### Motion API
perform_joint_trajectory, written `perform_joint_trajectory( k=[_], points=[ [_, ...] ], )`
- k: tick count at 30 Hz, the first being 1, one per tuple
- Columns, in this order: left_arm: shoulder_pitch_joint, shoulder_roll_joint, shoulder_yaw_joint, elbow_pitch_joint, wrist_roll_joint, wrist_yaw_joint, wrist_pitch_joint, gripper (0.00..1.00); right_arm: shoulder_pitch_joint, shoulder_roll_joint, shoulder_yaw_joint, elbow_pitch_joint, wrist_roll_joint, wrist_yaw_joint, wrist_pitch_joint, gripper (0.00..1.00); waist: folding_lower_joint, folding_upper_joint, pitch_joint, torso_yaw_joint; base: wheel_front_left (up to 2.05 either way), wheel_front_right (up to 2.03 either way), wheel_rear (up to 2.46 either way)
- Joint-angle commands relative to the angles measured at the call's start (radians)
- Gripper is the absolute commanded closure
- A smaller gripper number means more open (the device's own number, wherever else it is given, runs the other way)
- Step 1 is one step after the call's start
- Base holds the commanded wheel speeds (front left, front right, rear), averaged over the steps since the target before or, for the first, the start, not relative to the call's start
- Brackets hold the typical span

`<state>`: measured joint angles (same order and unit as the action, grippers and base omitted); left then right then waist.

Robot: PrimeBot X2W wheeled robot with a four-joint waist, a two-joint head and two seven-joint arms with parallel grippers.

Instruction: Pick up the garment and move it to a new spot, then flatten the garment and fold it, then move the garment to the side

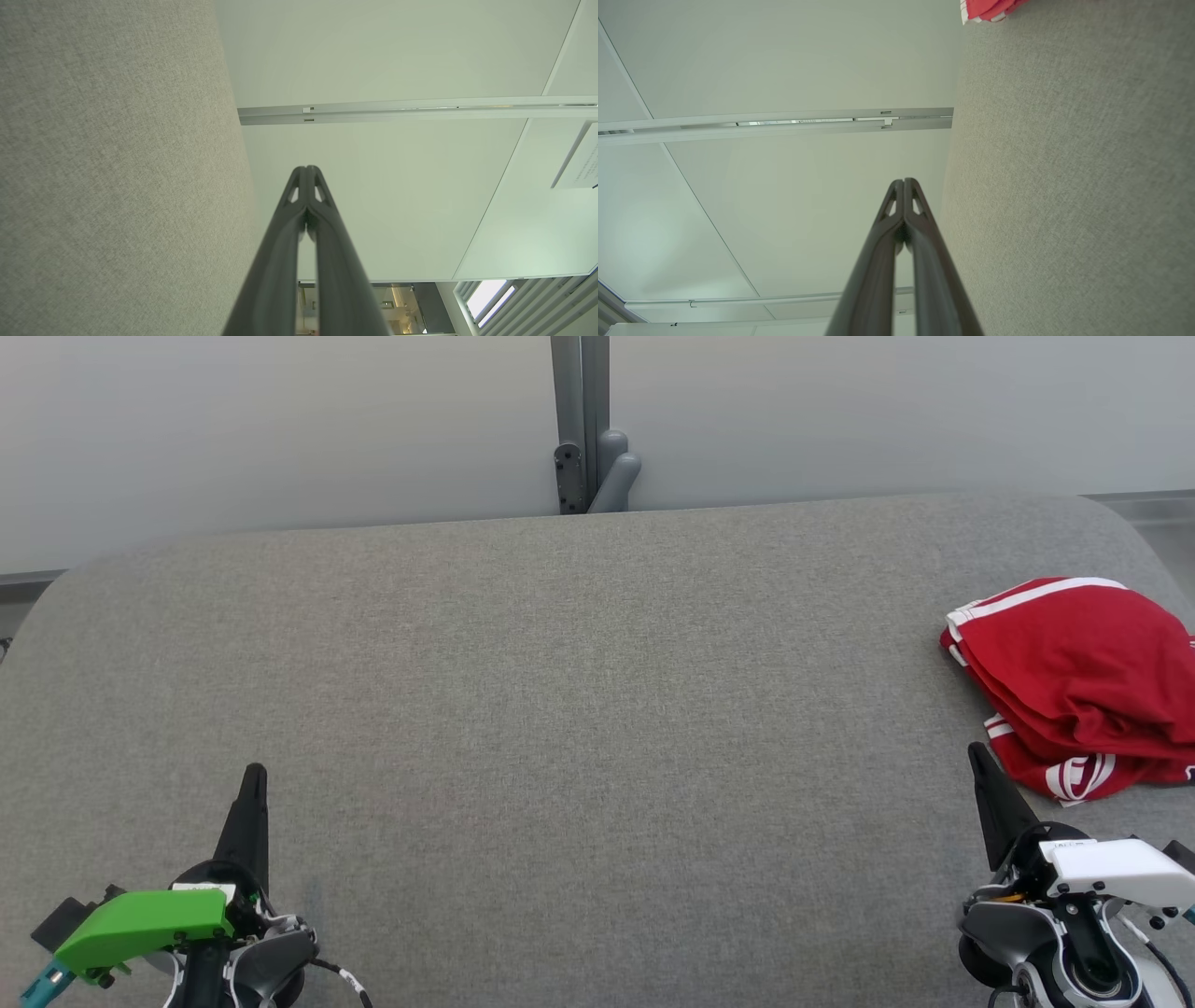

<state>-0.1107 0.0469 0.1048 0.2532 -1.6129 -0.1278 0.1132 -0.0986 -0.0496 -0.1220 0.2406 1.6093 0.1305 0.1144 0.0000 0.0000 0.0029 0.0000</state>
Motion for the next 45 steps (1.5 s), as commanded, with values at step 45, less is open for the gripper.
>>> perform_joint_trajectory(
  k=[45],
  points=[
    [-0.011, 0.006, 0.004, -0.004, -0.001, -0.007, 0.004, 1.00, -0.008, -0.001, -0.002, -0.005, 0.007, 0.000, 0.004, 1.00, 0.0000, 0.0000, 0.000, 0.000, 0.00, 0.00, 0.00]
  ],
)
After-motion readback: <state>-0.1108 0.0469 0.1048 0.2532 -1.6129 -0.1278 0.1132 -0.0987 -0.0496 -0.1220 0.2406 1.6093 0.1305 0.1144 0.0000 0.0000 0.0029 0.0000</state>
